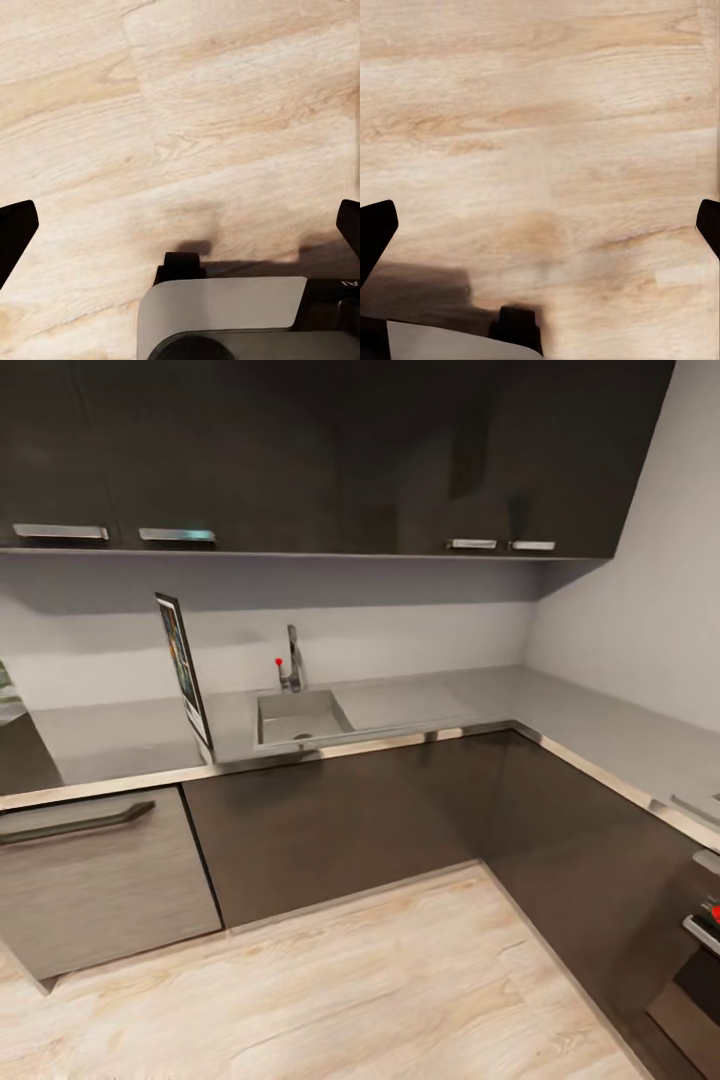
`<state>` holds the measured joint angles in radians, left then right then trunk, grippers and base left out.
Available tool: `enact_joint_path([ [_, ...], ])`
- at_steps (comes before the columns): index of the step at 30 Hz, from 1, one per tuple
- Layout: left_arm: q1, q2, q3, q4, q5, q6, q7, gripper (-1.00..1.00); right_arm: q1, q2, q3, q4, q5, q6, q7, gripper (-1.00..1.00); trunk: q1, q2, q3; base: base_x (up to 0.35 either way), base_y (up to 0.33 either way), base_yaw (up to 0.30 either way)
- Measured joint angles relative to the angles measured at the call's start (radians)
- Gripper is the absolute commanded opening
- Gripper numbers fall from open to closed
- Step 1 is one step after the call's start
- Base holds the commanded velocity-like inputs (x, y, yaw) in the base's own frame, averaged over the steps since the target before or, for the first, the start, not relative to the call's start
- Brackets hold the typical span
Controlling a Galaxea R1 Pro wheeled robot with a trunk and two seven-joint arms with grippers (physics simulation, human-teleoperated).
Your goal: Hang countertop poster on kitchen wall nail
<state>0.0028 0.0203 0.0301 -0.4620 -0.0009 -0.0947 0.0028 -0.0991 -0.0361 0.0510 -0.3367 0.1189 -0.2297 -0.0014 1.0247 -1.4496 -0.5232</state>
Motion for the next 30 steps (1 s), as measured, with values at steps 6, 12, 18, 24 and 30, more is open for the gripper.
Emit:
enact_joint_path([
  [6,0.000,0.000,0.001,0.000,0.001,0.000,0.000,1.00,0.000,0.001,-0.001,0.000,0.000,0.000,-0.015,1.00,0.000,0.000,-0.003,0.195,-0.287,0.290],
  [12,0.000,0.000,0.002,0.000,0.001,0.000,0.000,1.00,0.000,0.011,0.000,0.000,-0.004,0.001,-0.060,1.00,0.000,0.000,-0.005,0.185,-0.262,0.287],
  [18,0.000,0.009,0.061,-0.010,0.003,-0.069,-0.002,1.00,0.000,0.013,0.000,0.000,-0.004,0.000,-0.066,1.00,0.000,0.000,-0.007,0.047,-0.061,0.180],
  [24,0.000,0.008,0.132,-0.258,0.005,-0.105,-0.003,1.00,0.000,0.004,-0.003,-0.001,-0.005,-0.001,-0.067,1.00,0.000,0.000,-0.007,0.005,-0.006,0.021],
  [30,0.000,-0.008,0.137,-0.679,0.023,0.110,-0.003,1.00,0.000,0.001,-0.002,-0.003,-0.004,-0.052,-0.067,1.00,0.000,0.000,-0.007,0.000,-0.001,0.002],
])
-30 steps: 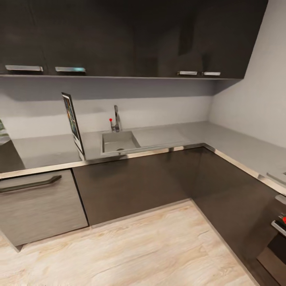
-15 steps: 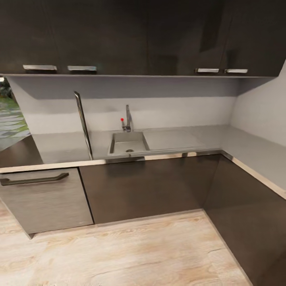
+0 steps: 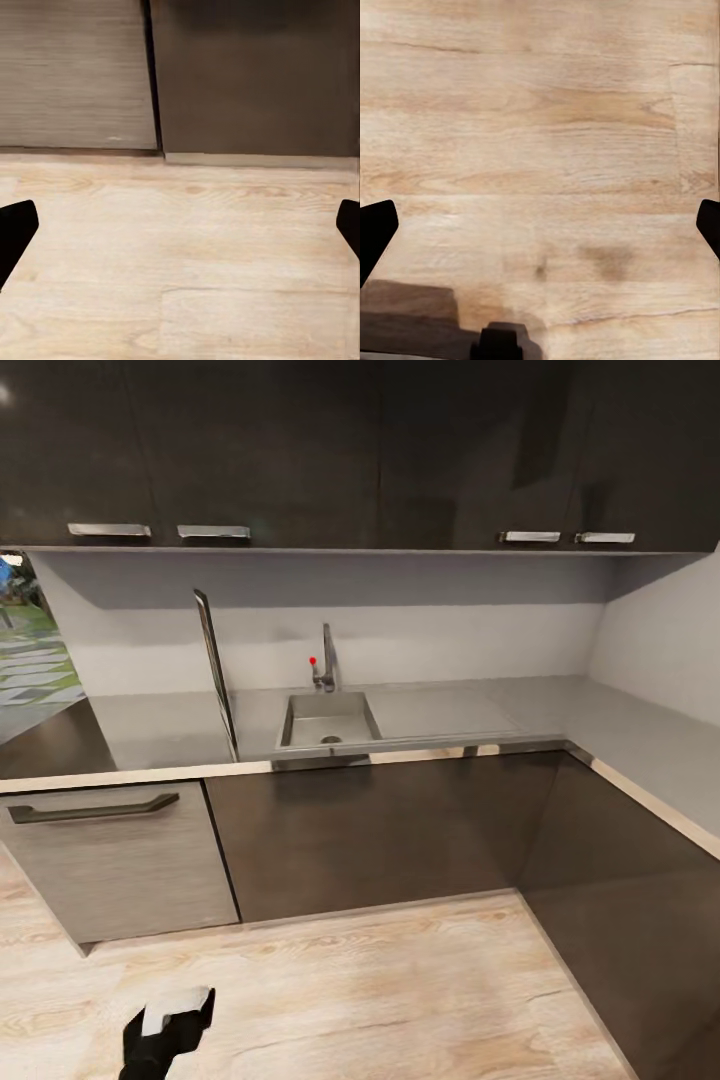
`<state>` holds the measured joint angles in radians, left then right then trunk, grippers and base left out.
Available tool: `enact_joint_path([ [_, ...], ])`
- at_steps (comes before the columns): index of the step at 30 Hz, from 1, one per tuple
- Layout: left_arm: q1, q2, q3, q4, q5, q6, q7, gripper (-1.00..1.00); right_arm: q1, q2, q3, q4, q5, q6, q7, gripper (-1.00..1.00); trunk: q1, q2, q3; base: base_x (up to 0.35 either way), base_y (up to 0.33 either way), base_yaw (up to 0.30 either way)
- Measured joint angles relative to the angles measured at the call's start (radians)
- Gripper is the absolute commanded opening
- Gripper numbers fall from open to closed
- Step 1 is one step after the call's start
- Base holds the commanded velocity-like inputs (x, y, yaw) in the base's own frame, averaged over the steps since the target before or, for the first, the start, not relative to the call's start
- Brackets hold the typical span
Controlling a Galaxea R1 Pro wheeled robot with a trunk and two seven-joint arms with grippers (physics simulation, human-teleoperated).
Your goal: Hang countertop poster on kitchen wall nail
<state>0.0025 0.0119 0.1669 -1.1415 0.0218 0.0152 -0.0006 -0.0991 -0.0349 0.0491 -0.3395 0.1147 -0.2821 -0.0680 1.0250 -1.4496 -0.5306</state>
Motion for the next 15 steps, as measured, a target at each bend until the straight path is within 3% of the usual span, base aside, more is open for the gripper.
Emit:
enact_joint_path([
  [2,0.000,-0.034,-0.004,-0.203,0.014,0.125,0.003,1.00,0.000,-0.011,-0.002,-0.002,-0.001,-0.048,0.000,1.00,0.000,0.000,0.000,0.000,0.000,0.000],
  [6,-0.022,-0.055,-0.005,-0.315,0.020,0.186,0.004,1.00,0.000,-0.032,-0.006,-0.013,-0.004,-0.069,-0.001,1.00,0.000,0.000,0.000,0.000,0.000,0.000],
  [8,-0.061,-0.059,-0.005,-0.335,0.021,0.217,0.004,1.00,0.000,-0.041,-0.007,-0.026,-0.005,-0.081,-0.001,1.00,0.000,0.000,0.000,0.000,0.000,0.000],
  [13,-0.275,-0.065,-0.006,-0.351,0.021,0.381,0.007,1.00,0.003,-0.068,-0.007,-0.074,-0.024,-0.204,-0.002,1.00,0.000,0.000,0.000,0.000,0.000,0.000],
  [15,-0.329,-0.072,-0.008,-0.342,0.019,0.405,0.008,1.00,0.006,-0.070,-0.007,-0.080,-0.030,-0.231,-0.003,1.00,0.000,0.000,0.000,0.000,0.000,0.000],
])
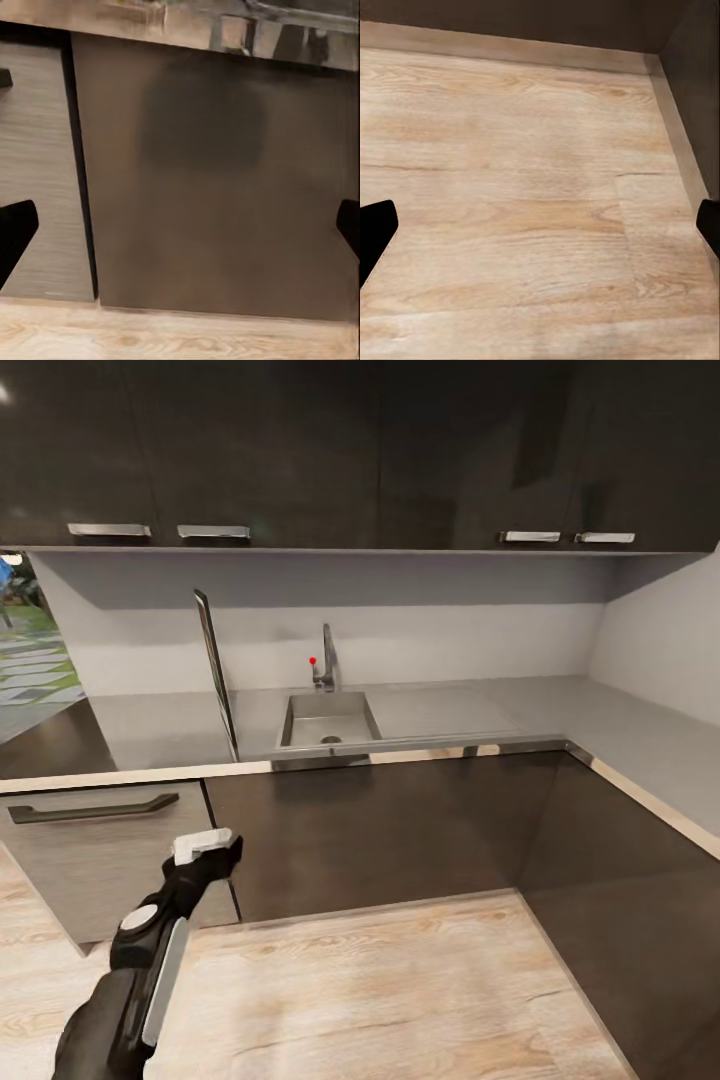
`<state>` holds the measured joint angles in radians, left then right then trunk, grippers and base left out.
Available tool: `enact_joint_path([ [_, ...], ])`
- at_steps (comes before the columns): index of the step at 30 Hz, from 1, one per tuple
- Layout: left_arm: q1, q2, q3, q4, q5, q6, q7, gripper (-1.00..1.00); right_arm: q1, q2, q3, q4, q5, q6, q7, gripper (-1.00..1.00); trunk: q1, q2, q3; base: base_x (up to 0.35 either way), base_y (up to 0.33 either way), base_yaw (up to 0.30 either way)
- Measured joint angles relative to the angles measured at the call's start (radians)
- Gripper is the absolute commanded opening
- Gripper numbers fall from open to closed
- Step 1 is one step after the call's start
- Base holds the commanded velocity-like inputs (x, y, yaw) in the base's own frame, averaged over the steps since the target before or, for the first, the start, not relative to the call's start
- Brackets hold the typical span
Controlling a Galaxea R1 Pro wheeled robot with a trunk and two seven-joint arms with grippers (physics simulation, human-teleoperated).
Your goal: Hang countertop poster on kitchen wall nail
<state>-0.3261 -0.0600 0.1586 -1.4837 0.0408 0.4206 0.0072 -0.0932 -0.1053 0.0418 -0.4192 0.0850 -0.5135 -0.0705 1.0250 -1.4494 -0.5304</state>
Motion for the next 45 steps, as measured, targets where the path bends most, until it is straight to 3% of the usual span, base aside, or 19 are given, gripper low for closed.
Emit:
enact_joint_path([
  [5,-0.166,-0.030,-0.006,0.105,-0.007,0.031,0.012,1.00,0.035,-0.003,0.000,-0.079,-0.014,-0.059,-0.001,1.00,0.000,0.000,0.000,0.000,0.000,0.000],
  [7,-0.244,-0.037,-0.006,0.180,-0.010,0.035,0.039,1.00,0.099,-0.003,0.001,-0.198,-0.022,-0.072,-0.005,1.00,0.000,0.000,0.000,0.000,0.000,0.000],
  [8,-0.284,-0.039,-0.007,0.231,-0.011,0.036,0.062,1.00,0.156,-0.002,0.001,-0.304,-0.025,-0.073,-0.009,1.00,0.000,0.000,0.000,0.000,0.000,0.000],
  [10,-0.325,-0.041,-0.007,0.288,-0.012,0.036,0.080,1.00,0.213,-0.001,0.002,-0.395,-0.027,-0.073,-0.015,1.00,0.000,0.000,0.000,0.000,0.000,0.000],
  [11,-0.374,-0.042,-0.008,0.351,-0.013,0.035,0.092,1.00,0.255,0.000,0.002,-0.451,-0.028,-0.073,-0.018,1.00,0.000,0.000,0.000,0.000,0.000,0.000],
  [15,-0.483,-0.043,-0.008,0.483,-0.015,0.004,0.109,1.00,0.314,0.002,0.002,-0.476,-0.029,-0.074,-0.024,1.00,0.000,0.000,0.000,0.000,0.000,0.000],
  [22,-0.524,-0.045,-0.008,0.527,-0.051,-0.038,0.195,1.00,0.333,0.002,-0.001,-0.396,-0.029,-0.079,-0.025,1.00,0.000,0.000,0.000,0.000,0.000,0.000],
  [27,-0.528,-0.043,-0.010,0.503,-0.064,-0.042,0.219,1.00,0.335,0.002,-0.001,-0.385,-0.028,-0.080,-0.025,1.00,0.000,0.000,0.000,0.124,0.000,0.000],
  [45,-0.529,-0.039,-0.007,0.451,-0.069,-0.044,0.227,1.00,0.335,0.003,-0.002,-0.373,-0.027,-0.079,-0.025,1.00,0.000,0.000,0.000,0.200,0.000,0.000],
])
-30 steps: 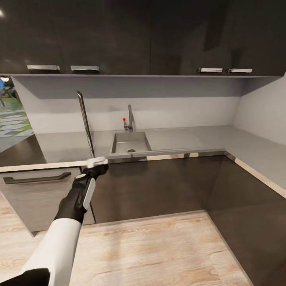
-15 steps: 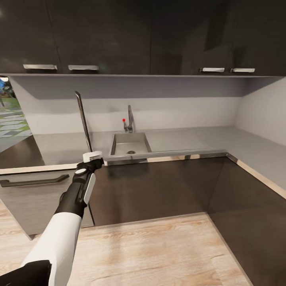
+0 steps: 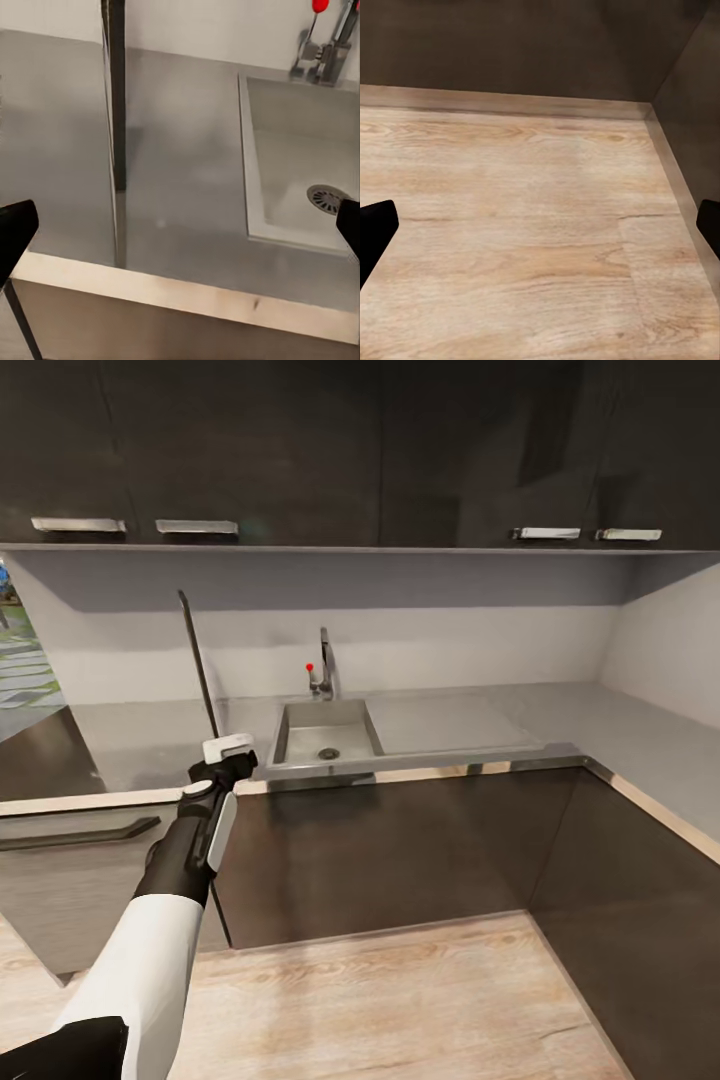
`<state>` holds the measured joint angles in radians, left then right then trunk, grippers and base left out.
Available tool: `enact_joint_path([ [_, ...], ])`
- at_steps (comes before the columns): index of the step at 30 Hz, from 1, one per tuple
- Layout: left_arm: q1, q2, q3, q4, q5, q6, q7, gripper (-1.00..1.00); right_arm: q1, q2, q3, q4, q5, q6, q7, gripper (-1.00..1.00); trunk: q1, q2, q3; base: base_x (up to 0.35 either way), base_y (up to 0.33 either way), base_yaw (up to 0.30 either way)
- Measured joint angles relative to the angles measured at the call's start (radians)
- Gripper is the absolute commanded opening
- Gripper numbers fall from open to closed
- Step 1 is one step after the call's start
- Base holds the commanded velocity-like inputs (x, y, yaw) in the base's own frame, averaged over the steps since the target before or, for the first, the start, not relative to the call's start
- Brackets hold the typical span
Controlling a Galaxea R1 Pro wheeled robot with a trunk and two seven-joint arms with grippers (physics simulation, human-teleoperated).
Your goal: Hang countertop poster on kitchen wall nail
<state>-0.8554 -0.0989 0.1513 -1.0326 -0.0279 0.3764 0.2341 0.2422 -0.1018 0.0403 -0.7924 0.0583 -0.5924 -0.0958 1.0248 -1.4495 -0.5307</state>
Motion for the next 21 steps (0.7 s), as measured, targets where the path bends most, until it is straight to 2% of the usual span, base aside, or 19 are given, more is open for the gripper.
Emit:
enact_joint_path([
  [7,0.000,0.003,0.006,-0.035,-0.001,0.000,0.000,1.00,0.000,0.000,-0.001,0.003,0.000,0.000,0.000,1.00,0.000,0.000,0.000,0.241,0.000,0.000],
  [13,0.000,0.012,0.011,-0.042,-0.001,0.000,0.000,1.00,0.000,0.000,0.000,0.003,0.001,0.001,0.000,1.00,0.000,0.000,0.000,0.093,0.002,0.000],
  [21,0.000,0.019,0.013,-0.043,-0.001,-0.001,0.001,1.00,0.000,0.000,0.000,0.004,0.001,0.001,0.000,1.00,0.000,0.000,0.000,0.166,0.124,0.000],
])
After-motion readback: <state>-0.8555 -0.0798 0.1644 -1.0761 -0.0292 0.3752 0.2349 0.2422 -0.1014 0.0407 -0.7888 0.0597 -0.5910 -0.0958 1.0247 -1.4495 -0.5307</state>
